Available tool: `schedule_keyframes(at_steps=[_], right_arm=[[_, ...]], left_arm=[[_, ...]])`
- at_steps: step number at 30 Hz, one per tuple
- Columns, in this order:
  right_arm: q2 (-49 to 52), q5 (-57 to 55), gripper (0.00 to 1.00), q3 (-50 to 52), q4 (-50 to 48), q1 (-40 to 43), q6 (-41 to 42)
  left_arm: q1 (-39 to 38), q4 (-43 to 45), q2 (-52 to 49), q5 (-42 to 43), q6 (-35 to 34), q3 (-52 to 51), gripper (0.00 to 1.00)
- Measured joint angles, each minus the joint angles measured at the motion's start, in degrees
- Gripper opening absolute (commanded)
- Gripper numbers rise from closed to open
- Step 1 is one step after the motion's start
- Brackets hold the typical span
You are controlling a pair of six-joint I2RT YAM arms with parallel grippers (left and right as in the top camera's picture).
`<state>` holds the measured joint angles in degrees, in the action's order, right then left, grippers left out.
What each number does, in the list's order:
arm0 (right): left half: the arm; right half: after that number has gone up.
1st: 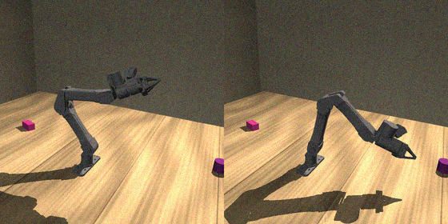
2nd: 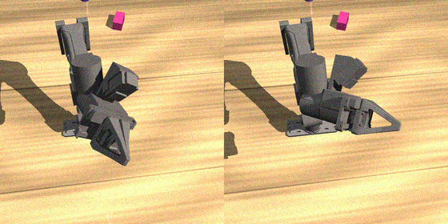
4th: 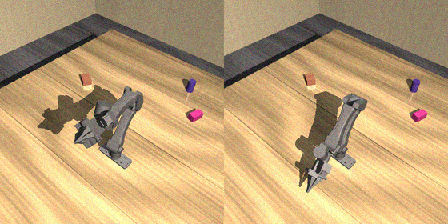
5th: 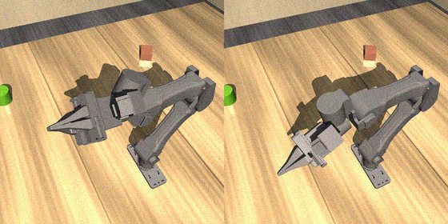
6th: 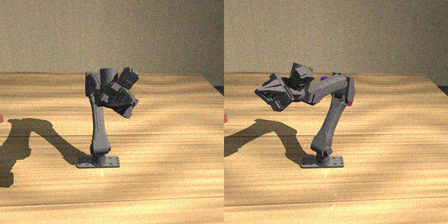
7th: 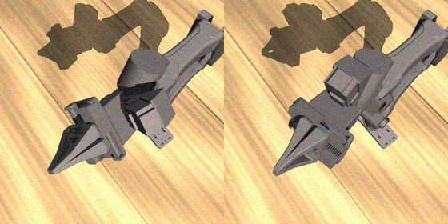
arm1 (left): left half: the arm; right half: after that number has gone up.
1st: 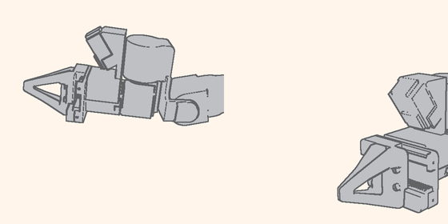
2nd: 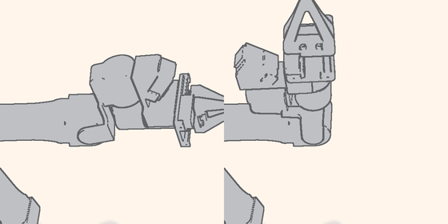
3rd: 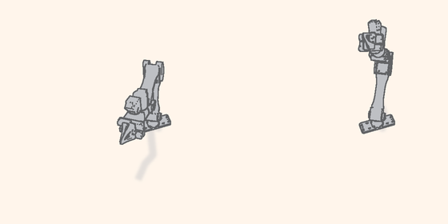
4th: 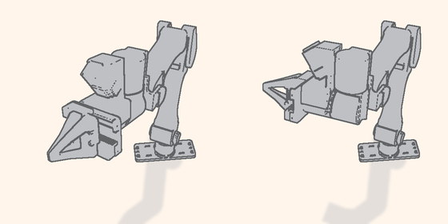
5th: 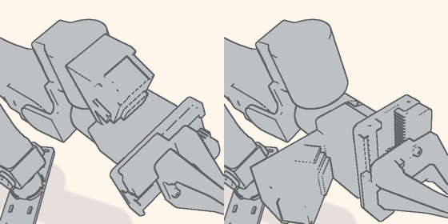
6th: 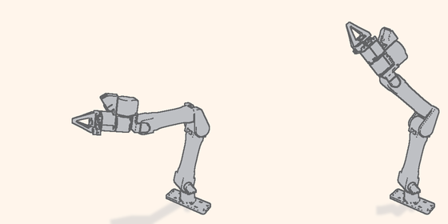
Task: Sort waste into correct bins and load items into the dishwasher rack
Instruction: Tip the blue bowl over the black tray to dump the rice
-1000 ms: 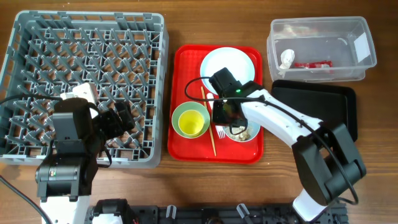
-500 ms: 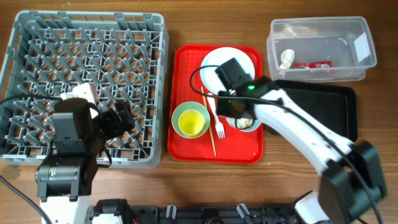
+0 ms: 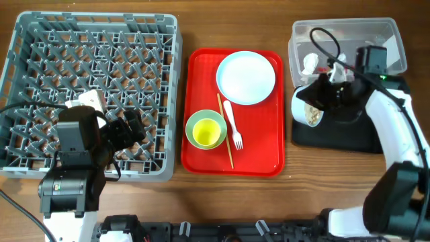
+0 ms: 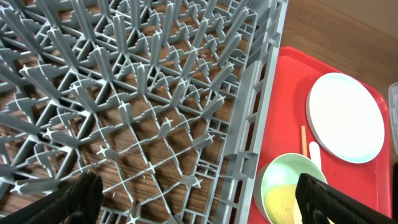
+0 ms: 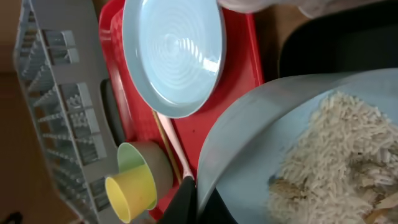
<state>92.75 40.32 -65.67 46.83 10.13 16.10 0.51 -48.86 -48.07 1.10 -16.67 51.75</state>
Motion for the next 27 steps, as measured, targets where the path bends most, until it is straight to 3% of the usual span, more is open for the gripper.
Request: schedule_keyframes(at_steps=[8,16,22,27], right_arm=[[7.56,25.88,0.04,2.84,-3.89,11.04,-2.19],[7.56,36.68,0.04,2.86,-5.64,22.97,5.22],[7.56,44.09,0.04,2.89,-8.52,25.88,13.88],[7.56,48.3,0.04,2.91,-10.1,25.92,16.31]], left_arm=[[0.0,0.0,0.0,0.0,0.0,0.0,1.0],[0.0,0.0,0.0,0.0,0.0,0.0,1.0],[0.0,0.0,0.0,0.0,0.0,0.0,1.0],[0.0,0.0,0.0,0.0,0.0,0.0,1.0]])
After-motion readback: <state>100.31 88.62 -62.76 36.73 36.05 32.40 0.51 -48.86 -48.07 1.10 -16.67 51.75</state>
